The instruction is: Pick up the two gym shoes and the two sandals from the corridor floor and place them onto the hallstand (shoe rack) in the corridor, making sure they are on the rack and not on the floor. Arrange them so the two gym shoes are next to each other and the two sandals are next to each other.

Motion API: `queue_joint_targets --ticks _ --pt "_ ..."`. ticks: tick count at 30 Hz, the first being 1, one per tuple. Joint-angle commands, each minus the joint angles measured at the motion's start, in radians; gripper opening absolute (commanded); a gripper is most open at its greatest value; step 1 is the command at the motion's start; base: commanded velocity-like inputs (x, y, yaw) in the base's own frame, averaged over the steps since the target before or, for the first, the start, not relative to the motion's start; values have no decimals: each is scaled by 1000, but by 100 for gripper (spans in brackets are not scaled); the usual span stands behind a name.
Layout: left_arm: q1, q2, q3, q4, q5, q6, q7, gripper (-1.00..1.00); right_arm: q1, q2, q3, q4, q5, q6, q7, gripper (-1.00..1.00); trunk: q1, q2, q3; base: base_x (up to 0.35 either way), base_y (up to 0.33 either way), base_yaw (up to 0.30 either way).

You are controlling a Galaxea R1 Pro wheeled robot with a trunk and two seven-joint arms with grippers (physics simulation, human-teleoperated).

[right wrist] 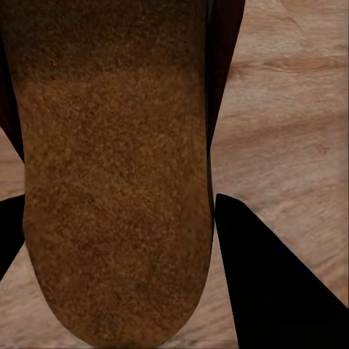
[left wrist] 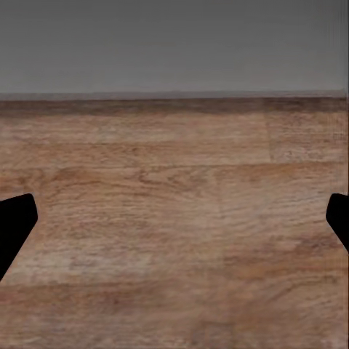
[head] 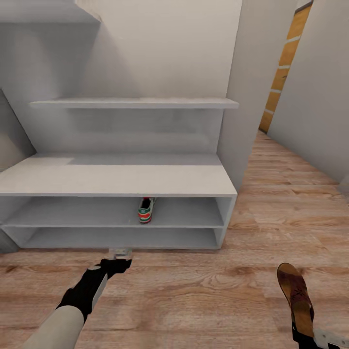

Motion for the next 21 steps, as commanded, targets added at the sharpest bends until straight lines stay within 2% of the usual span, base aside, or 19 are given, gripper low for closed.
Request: queue_joint_targets --ticks 1,3,6,11,12,15,18,19,21 --pt "26 5 8 -2 -9 -26 -25 100 -1 0 -5 1 8 -3 -4 -100 -1 0 -1 -275 223 0" --pt "49 13 11 -2 -6 -53 -49 100 -1 0 -4 1 8 -3 -4 -100 -1 0 -1 -275 224 0" --pt "118 33 20 -2 13 -124 -137 100 -1 0 -4 1 8 -3 -4 -100 -1 0 -1 -274 225 0" --pt "222 89 93 4 76 -242 -223 100 -1 0 -4 1 8 -3 -4 -100 -1 0 -1 -262 227 0" --pt "253 106 119 7 92 -281 -245 100 -1 0 -3 1 8 -3 -4 -100 -1 0 -1 -217 234 0" --pt "304 129 150 10 103 -352 -266 100 -1 0 -3 2 8 -3 -4 -100 -1 0 -1 -150 237 0" --pt "346 139 169 13 106 -412 -272 100 -1 2 -3 3 8 -3 -4 -100 -1 0 -1 -61 253 0" --pt "381 143 186 15 108 -465 -274 100 -1 6 -3 4 9 -3 -4 -100 -1 0 -1 -18 282 0" --pt "396 144 195 14 109 -482 -274 100 -1 8 -3 5 9 -3 -4 -100 -1 0 -1 -3 288 0"
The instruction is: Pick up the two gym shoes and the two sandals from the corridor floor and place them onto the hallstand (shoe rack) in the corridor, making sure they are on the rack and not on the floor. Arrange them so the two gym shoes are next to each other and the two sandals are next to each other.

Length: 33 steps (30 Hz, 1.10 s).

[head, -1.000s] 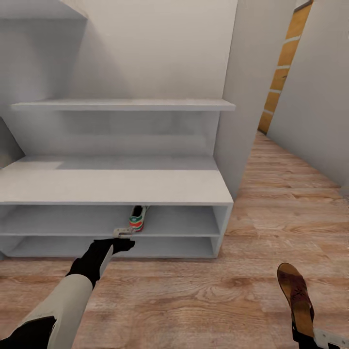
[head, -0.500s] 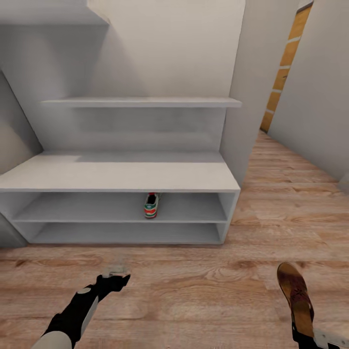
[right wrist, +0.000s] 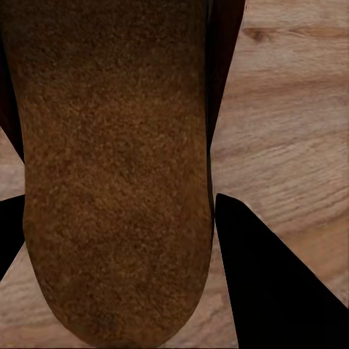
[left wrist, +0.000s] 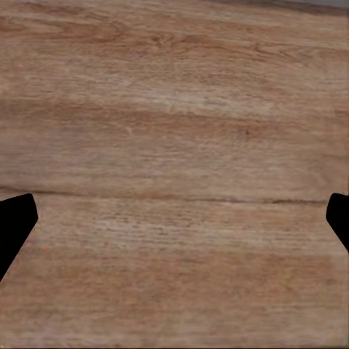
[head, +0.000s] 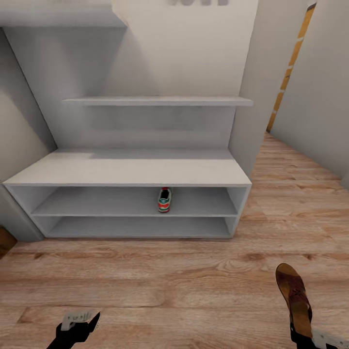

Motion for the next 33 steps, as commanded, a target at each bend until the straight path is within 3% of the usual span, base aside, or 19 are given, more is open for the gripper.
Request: queue_joint_targets --ticks 1,5,10,15,24,33 --pt "15 1 22 1 -7 -23 -7 100 -1 6 -5 1 8 -3 -4 -100 0 0 -1 42 296 0" --pt "39 7 75 2 -6 -40 -21 100 -1 16 -5 2 9 -3 -4 -100 0 0 -1 87 301 0" --pt "59 9 161 0 -6 -44 -96 100 -1 20 -5 2 9 -3 -3 -100 0 0 -1 120 303 0" --pt "61 10 209 2 -8 -45 -130 100 -1 21 -5 2 9 -3 -3 -100 0 0 -1 136 303 0" --pt "61 10 223 4 -12 -45 -140 100 -1 39 -5 2 9 -3 -4 -100 0 0 -1 138 303 0" --pt "61 10 223 4 -12 -46 -140 100 -1 40 -5 2 9 -3 -4 -100 0 0 -1 131 303 0"
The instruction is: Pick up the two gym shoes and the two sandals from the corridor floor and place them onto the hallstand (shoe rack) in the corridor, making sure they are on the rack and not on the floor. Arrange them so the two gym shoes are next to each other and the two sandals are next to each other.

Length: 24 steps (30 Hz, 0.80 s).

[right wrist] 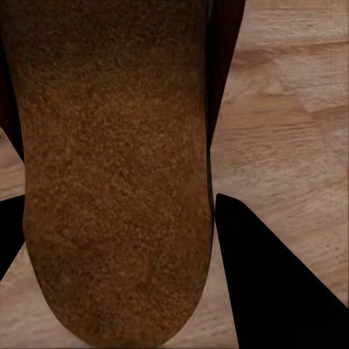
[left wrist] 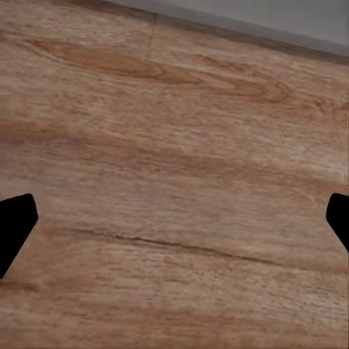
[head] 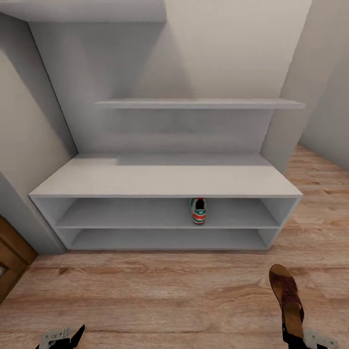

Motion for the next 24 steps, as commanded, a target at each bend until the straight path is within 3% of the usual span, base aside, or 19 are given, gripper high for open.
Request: queue_joint_targets --ticks 1,24 --pt "-1 -1 7 1 -9 -6 -6 100 -1 0 -5 1 8 -3 -4 -100 0 0 -1 129 303 0" --pt "0 -1 7 1 -8 -6 -6 100 -1 0 -5 2 8 -3 -4 -100 0 0 -1 14 304 0"
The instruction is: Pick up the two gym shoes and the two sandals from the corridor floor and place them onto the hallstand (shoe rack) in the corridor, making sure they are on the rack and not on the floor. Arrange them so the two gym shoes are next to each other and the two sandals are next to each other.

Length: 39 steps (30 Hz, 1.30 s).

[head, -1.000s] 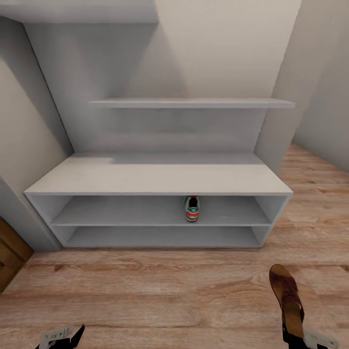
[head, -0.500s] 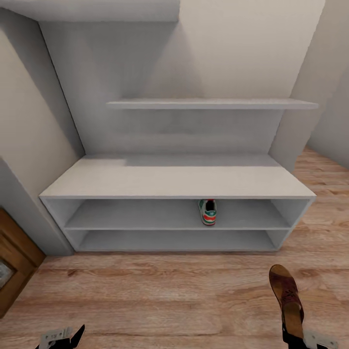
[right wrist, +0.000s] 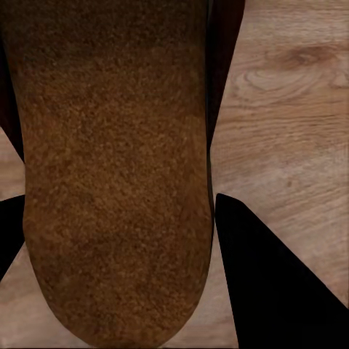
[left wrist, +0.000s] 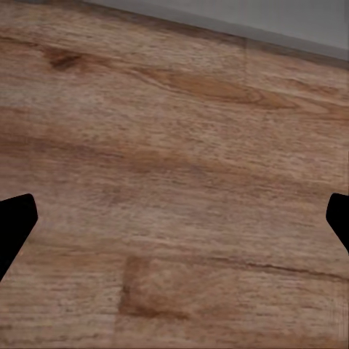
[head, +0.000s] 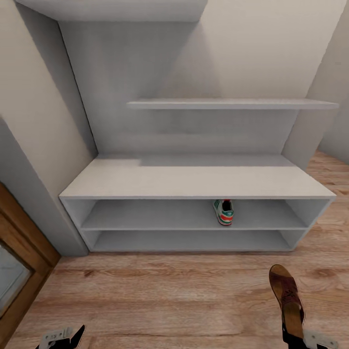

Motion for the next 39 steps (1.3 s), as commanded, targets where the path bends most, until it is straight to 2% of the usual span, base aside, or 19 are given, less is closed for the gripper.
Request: queue_joint_targets --ticks 1,18,31,39 --pt "-1 -1 7 1 -9 -5 -6 100 -1 0 -5 1 8 -3 -4 -100 0 0 -1 0 305 0" --pt "-1 -1 7 1 -10 -5 -6 100 -1 0 -5 1 8 -3 -4 -100 0 0 -1 -6 304 0" --pt "-1 -4 5 1 -17 -5 -6 100 -1 0 -5 1 10 -3 -5 -100 0 0 -1 -219 247 0" --pt "-1 -4 6 1 -17 -5 -6 100 -1 1 -5 0 8 -3 -6 -100 0 0 -1 -290 135 0"
